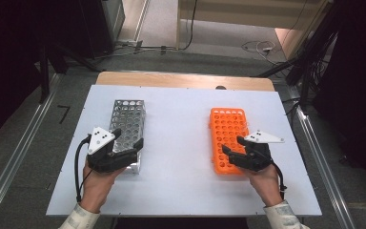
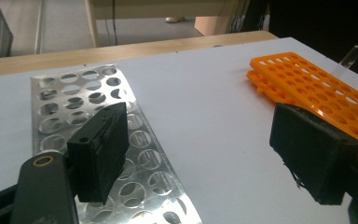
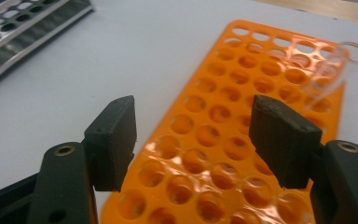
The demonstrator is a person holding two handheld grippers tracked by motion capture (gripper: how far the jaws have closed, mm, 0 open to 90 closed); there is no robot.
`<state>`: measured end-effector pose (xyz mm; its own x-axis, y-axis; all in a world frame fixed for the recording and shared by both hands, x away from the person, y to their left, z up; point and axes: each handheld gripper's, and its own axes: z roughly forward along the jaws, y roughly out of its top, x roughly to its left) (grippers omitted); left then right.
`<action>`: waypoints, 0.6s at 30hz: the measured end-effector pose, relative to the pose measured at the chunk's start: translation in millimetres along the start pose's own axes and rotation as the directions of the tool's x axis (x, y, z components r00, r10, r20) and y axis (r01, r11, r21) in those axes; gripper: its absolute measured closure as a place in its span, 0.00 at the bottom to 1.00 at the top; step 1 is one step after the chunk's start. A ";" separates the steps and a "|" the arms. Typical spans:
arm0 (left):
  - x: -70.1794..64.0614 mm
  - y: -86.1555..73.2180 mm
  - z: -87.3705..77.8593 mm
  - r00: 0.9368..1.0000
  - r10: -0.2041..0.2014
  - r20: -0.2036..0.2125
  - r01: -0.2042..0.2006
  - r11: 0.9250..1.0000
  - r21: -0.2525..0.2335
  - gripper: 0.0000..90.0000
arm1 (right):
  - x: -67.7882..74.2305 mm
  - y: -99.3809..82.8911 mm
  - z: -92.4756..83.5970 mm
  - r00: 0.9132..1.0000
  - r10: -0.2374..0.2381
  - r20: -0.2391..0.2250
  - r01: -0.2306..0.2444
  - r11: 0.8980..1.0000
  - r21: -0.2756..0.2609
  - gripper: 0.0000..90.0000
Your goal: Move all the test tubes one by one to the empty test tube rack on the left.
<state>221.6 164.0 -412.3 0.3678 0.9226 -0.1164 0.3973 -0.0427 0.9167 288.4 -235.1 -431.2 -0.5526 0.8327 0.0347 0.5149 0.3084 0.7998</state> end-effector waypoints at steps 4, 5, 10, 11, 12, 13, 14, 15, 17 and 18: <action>-6.4 -2.4 3.1 1.000 0.012 0.019 -0.012 1.000 0.006 0.22 | -15.4 -3.3 1.1 0.999 0.031 0.034 -0.031 1.000 0.001 0.35; -7.6 -2.6 3.3 1.000 0.015 0.020 -0.016 1.000 0.008 0.22 | -18.5 -3.9 2.1 0.998 0.043 0.041 -0.043 0.999 0.003 0.35; -12.1 -3.2 6.0 0.999 0.028 0.038 -0.028 1.000 0.011 0.22 | -31.6 -5.7 9.5 0.995 0.062 0.082 -0.062 0.998 -0.002 0.38; -12.8 -3.4 6.8 0.999 0.027 0.039 -0.028 1.000 0.011 0.22 | -33.7 -5.9 11.7 0.994 0.058 0.092 -0.058 0.998 -0.004 0.38; -13.1 -3.5 7.1 0.999 0.028 0.040 -0.029 0.999 0.014 0.22 | -35.8 -6.1 14.1 0.993 0.062 0.100 -0.062 0.998 -0.002 0.38; -13.4 -3.6 7.4 0.999 0.029 0.041 -0.030 0.999 0.015 0.22 | -38.0 -6.3 16.4 0.993 0.065 0.101 -0.066 0.998 0.000 0.39; -13.4 -3.7 7.5 0.999 0.032 0.042 -0.033 0.999 0.016 0.22 | -39.5 -6.5 18.3 0.993 0.063 0.103 -0.064 0.998 0.002 0.40; -13.3 -3.8 7.6 0.999 0.032 0.042 -0.033 0.999 0.016 0.22 | -40.8 -6.4 20.4 0.992 0.058 0.111 -0.059 0.998 0.002 0.40; -13.1 -3.9 7.7 0.999 0.031 0.041 -0.031 0.999 0.016 0.22 | -43.4 -6.4 24.6 0.991 0.069 0.112 -0.070 0.997 0.011 0.40; -13.0 -3.9 7.8 0.999 0.031 0.041 -0.032 0.999 0.017 0.22 | -44.8 -6.7 27.0 0.991 0.068 0.116 -0.070 0.997 0.017 0.41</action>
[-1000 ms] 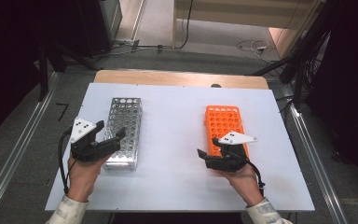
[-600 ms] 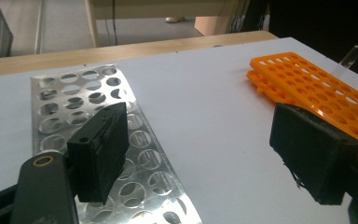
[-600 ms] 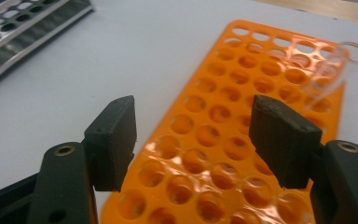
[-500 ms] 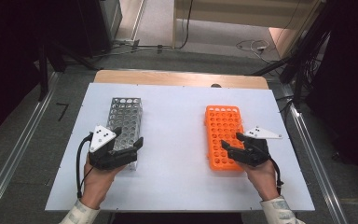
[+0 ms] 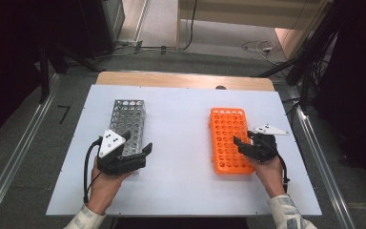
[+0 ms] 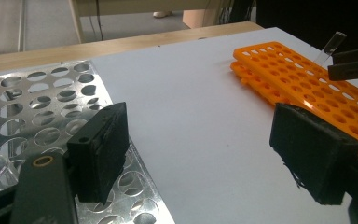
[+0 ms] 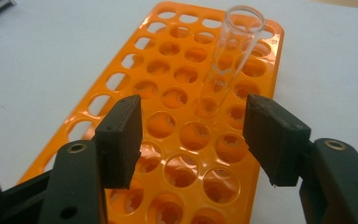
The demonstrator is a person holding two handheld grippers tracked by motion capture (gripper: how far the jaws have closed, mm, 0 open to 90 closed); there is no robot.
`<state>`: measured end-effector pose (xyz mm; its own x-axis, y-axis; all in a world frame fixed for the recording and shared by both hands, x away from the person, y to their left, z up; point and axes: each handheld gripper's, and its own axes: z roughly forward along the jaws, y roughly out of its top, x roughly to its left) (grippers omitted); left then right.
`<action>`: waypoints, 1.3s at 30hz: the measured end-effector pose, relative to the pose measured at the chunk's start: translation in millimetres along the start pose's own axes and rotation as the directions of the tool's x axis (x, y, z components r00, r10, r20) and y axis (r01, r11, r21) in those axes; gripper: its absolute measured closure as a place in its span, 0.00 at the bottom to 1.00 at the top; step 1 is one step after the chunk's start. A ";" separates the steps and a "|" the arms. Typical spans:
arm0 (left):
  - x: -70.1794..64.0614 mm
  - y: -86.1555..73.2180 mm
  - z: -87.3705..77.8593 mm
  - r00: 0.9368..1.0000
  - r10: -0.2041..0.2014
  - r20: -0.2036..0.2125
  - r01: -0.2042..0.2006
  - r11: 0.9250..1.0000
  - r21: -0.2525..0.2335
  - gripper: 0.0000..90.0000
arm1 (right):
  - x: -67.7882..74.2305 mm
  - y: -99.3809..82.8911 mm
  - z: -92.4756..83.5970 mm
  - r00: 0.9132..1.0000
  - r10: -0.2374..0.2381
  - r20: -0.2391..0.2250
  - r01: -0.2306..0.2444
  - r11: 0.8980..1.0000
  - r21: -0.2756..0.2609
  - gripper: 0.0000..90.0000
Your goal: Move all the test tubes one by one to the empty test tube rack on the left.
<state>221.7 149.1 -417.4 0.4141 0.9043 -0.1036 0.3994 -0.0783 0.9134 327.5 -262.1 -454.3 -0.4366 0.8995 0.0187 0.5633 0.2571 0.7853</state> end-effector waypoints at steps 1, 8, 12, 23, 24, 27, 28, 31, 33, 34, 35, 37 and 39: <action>0.0 -0.1 0.1 1.000 0.001 0.000 -0.001 1.000 0.000 0.22 | -0.6 -0.1 2.2 1.000 -0.001 0.007 0.001 1.000 0.005 0.41; 0.0 -1.2 1.5 1.000 0.000 -0.003 0.000 1.000 0.004 0.22 | -6.2 5.2 13.1 1.000 0.016 -0.011 -0.015 1.000 0.018 0.48; 0.4 -1.6 1.8 1.000 0.002 -0.004 -0.002 1.000 0.008 0.22 | -9.4 8.9 16.5 1.000 0.026 -0.007 -0.026 1.000 0.017 0.57; 0.5 -1.9 1.7 1.000 0.003 -0.004 -0.003 1.000 0.009 0.22 | -12.9 15.2 25.3 1.000 0.013 0.005 -0.013 0.999 0.045 0.76; 0.6 -1.9 1.7 1.000 0.003 -0.004 -0.003 1.000 0.009 0.22 | -12.7 15.1 25.9 1.000 0.007 0.004 -0.008 0.999 0.047 0.78; 0.7 -2.0 2.0 1.000 0.003 -0.006 -0.002 1.000 0.011 0.22 | -11.2 15.5 25.9 1.000 -0.003 0.001 0.003 0.999 0.045 0.81; 0.6 -2.1 2.3 1.000 0.003 -0.007 -0.003 1.000 0.010 0.22 | -10.6 15.7 25.6 1.000 -0.008 0.003 0.008 0.999 0.044 0.81; 1.0 -2.5 2.5 1.000 0.002 -0.009 -0.002 1.000 0.009 0.22 | -9.6 16.8 23.0 1.000 -0.008 0.002 0.008 0.999 0.032 0.81; 1.3 -2.5 2.1 1.000 0.001 -0.008 -0.001 1.000 0.009 0.22 | -9.7 18.9 20.0 1.000 -0.004 0.001 0.004 1.000 0.025 0.81; 1.2 -2.4 2.0 1.000 -0.002 -0.009 0.002 1.000 0.006 0.22 | -9.9 20.4 18.5 1.000 -0.006 0.002 0.006 1.000 0.019 0.81; 1.3 -2.4 1.8 1.000 -0.002 -0.009 0.002 1.000 0.005 0.22 | -9.5 22.1 16.5 1.000 -0.004 0.002 0.004 1.000 0.015 0.81; 1.4 -2.4 1.8 1.000 -0.002 -0.008 0.002 1.000 0.007 0.22 | -8.2 25.6 12.2 1.000 -0.001 0.007 0.001 1.000 0.011 0.81; 1.2 -2.3 1.6 1.000 -0.003 -0.008 0.003 1.000 0.007 0.22 | -7.2 28.3 8.2 1.000 0.001 0.010 -0.001 1.000 0.004 0.81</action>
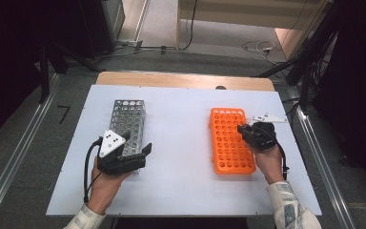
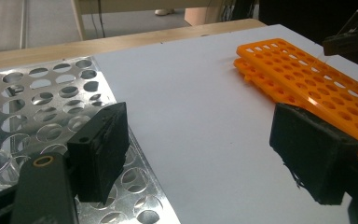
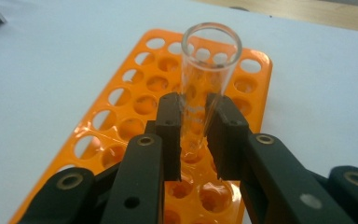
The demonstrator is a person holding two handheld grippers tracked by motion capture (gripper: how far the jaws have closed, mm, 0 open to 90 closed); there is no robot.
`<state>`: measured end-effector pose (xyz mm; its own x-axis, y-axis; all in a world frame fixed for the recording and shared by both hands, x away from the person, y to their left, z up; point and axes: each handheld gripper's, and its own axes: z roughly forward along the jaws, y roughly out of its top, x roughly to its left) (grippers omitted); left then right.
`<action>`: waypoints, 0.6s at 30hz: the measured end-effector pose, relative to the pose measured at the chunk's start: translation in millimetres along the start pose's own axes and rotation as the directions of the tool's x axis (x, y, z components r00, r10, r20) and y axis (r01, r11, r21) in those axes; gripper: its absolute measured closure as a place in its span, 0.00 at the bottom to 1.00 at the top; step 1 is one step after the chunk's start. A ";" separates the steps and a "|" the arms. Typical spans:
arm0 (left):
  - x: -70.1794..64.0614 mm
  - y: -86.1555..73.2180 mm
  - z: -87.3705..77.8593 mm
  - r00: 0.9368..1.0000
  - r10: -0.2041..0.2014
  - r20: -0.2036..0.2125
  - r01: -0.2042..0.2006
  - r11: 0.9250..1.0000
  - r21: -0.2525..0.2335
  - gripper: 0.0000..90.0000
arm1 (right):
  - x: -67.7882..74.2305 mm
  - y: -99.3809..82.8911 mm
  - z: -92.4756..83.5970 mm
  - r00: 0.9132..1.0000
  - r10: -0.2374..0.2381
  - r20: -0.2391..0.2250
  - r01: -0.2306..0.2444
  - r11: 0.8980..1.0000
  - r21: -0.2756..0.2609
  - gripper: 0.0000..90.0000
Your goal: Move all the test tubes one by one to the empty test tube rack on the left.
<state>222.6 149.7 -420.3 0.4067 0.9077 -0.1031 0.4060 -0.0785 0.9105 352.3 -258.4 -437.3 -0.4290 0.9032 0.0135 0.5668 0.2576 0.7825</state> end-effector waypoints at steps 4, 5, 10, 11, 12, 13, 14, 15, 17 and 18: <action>-0.6 0.3 -0.1 1.000 0.003 0.001 -0.003 1.000 -0.001 0.22 | 5.1 5.0 -10.4 1.000 -0.009 -0.017 0.009 1.000 -0.016 0.81; -1.0 0.3 -0.1 1.000 0.003 0.002 -0.003 1.000 -0.001 0.22 | 7.4 5.9 -12.6 1.000 -0.014 -0.021 0.013 1.000 -0.018 0.81; -2.4 0.2 0.5 1.000 0.003 0.003 -0.003 1.000 -0.001 0.22 | 19.6 8.6 -19.6 0.998 -0.044 -0.055 0.042 0.999 -0.029 0.81; -2.5 0.2 0.5 1.000 0.003 0.002 -0.003 1.000 -0.002 0.22 | 22.6 8.8 -20.4 0.997 -0.051 -0.064 0.049 0.998 -0.029 0.81; -2.6 0.3 0.5 1.000 0.005 0.002 -0.005 1.000 -0.002 0.22 | 25.7 8.8 -21.0 0.996 -0.058 -0.069 0.056 0.998 -0.028 0.81; -2.7 0.3 0.6 1.000 0.005 0.003 -0.005 1.000 -0.001 0.22 | 28.8 8.9 -21.4 0.995 -0.062 -0.077 0.060 0.998 -0.028 0.81; -2.8 0.2 0.6 1.000 0.005 0.003 -0.005 1.000 -0.001 0.22 | 31.9 9.1 -21.6 0.994 -0.070 -0.084 0.067 0.997 -0.031 0.81; -3.0 0.2 0.6 1.000 0.006 0.003 -0.006 1.000 0.000 0.22 | 34.9 9.3 -22.0 0.993 -0.075 -0.091 0.073 0.997 -0.032 0.81; -3.2 0.3 0.4 1.000 0.007 0.004 -0.007 1.000 0.000 0.22 | 40.8 9.8 -22.6 0.990 -0.090 -0.106 0.086 0.996 -0.036 0.81; -3.2 0.3 0.4 1.000 0.006 0.004 -0.006 1.000 -0.001 0.22 | 44.2 10.0 -23.0 0.989 -0.093 -0.112 0.090 0.995 -0.036 0.81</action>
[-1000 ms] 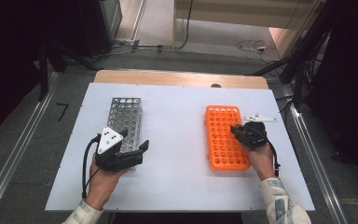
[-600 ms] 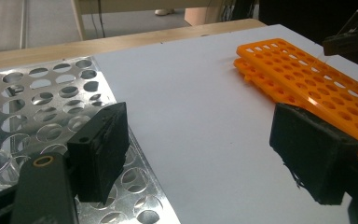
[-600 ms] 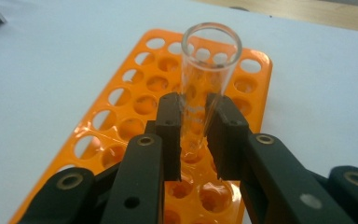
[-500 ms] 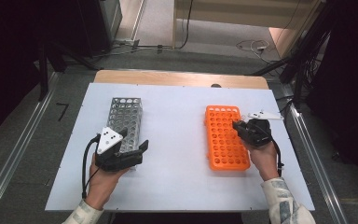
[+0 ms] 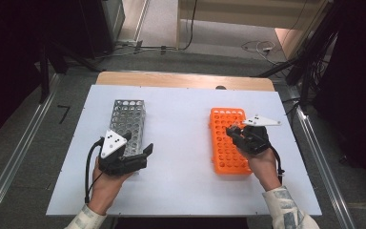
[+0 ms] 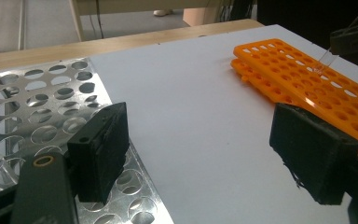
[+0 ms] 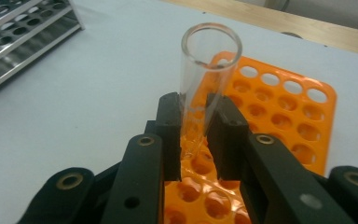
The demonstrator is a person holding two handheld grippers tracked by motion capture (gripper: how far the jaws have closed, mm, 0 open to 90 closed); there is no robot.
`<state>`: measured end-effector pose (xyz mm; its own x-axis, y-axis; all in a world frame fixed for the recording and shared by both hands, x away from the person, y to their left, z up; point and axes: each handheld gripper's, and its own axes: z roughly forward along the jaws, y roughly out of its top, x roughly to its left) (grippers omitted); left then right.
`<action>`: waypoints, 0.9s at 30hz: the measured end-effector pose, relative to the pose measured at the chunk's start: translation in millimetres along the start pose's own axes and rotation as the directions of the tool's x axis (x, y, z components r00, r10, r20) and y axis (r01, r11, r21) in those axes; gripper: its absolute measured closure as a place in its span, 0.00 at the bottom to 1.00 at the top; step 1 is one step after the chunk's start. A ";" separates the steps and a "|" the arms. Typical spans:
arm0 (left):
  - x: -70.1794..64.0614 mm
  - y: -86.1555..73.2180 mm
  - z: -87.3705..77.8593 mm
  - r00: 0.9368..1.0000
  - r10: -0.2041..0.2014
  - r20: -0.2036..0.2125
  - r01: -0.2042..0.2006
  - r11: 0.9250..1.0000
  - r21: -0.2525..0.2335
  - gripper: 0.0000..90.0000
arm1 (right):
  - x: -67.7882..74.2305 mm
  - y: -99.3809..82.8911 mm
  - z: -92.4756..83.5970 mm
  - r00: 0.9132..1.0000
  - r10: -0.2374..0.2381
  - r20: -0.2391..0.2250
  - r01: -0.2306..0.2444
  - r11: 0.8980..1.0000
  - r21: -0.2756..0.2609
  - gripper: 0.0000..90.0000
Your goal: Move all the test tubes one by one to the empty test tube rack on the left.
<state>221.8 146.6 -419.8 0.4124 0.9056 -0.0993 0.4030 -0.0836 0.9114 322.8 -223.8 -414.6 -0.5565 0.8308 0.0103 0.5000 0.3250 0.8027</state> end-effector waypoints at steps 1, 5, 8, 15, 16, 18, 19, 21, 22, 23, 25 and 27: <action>-0.1 0.0 0.0 1.000 0.000 0.001 0.000 1.000 0.000 0.22 | 3.2 0.5 -0.1 1.000 -0.006 -0.008 0.006 1.000 0.001 0.81; -0.8 0.0 0.1 1.000 0.001 0.003 -0.001 1.000 -0.003 0.22 | 16.0 1.9 0.8 0.999 -0.030 -0.034 0.030 1.000 0.001 0.81; -1.6 0.0 0.5 1.000 0.003 0.004 -0.003 1.000 -0.002 0.22 | 27.5 2.3 2.2 0.997 -0.051 -0.060 0.051 0.999 0.000 0.81; -3.9 -0.1 1.9 1.000 0.008 0.010 -0.008 1.000 0.001 0.22 | 52.6 2.7 9.9 0.989 -0.095 -0.117 0.096 0.995 0.010 0.81; -4.2 -0.1 2.0 1.000 0.010 0.009 -0.010 1.000 0.003 0.22 | 55.6 2.8 11.0 0.987 -0.100 -0.123 0.102 0.995 0.011 0.81; -4.7 -0.3 2.6 1.000 0.010 0.012 -0.010 1.000 0.004 0.22 | 60.4 2.9 12.7 0.985 -0.107 -0.133 0.110 0.994 0.013 0.81; -5.0 -0.4 2.6 1.000 0.011 0.013 -0.011 1.000 0.004 0.22 | 63.3 3.1 14.0 0.984 -0.112 -0.137 0.115 0.993 0.014 0.81; -5.3 -0.3 2.6 1.000 0.013 0.014 -0.013 1.000 0.005 0.22 | 67.5 3.3 15.8 0.983 -0.116 -0.145 0.120 0.993 0.017 0.81; -5.4 -0.3 2.6 1.000 0.013 0.014 -0.013 1.000 0.004 0.22 | 69.3 3.4 16.6 0.982 -0.119 -0.148 0.123 0.992 0.018 0.81; -5.5 -0.2 2.4 1.000 0.013 0.014 -0.013 1.000 0.004 0.22 | 70.9 3.5 17.4 0.981 -0.123 -0.152 0.127 0.992 0.018 0.81; -6.0 -0.2 2.7 1.000 0.014 0.016 -0.014 1.000 0.004 0.22 | 74.5 3.5 18.7 0.979 -0.126 -0.158 0.130 0.991 0.021 0.81; -7.1 -0.4 3.3 1.000 0.015 0.020 -0.016 1.000 0.006 0.22 | 77.8 3.4 20.0 0.978 -0.131 -0.164 0.136 0.990 0.022 0.81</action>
<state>221.4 138.8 -420.8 0.4348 0.8957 -0.0932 0.4013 -0.1001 0.9104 294.5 -149.0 -422.9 -0.7182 0.6958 0.0025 0.4337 0.4448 0.7836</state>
